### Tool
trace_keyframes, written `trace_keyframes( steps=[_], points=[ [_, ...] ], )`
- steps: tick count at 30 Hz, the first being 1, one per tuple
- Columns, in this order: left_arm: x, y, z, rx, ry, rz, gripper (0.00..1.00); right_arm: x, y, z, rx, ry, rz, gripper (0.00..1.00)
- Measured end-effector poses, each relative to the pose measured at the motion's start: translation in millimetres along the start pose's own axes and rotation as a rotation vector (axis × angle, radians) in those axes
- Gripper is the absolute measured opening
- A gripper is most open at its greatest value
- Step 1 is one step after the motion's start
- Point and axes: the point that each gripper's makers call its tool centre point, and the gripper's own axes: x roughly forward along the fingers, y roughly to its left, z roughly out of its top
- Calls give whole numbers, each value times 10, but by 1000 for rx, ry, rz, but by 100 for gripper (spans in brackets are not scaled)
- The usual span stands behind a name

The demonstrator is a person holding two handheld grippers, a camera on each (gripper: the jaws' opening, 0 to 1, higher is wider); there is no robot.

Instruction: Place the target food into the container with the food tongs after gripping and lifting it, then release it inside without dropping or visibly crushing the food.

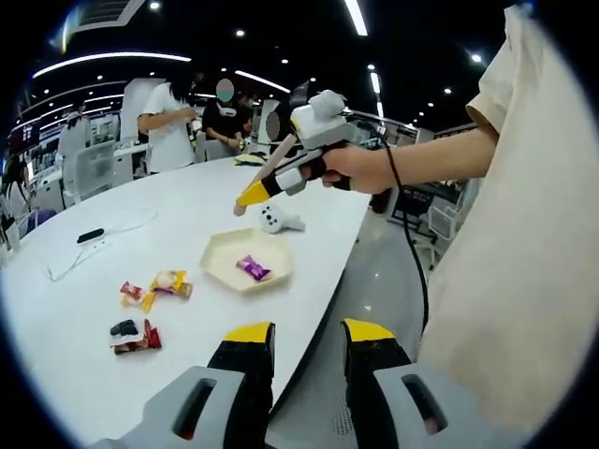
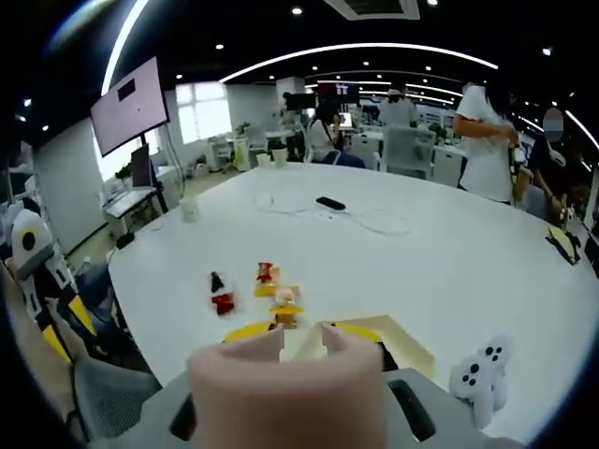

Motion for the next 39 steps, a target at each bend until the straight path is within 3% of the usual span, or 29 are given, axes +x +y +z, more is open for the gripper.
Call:
trace_keyframes(
  steps=[39],
  points=[
    [21,73,-97,-26,18,3,27,296,123,-5,11,28,53,23]
  ],
)
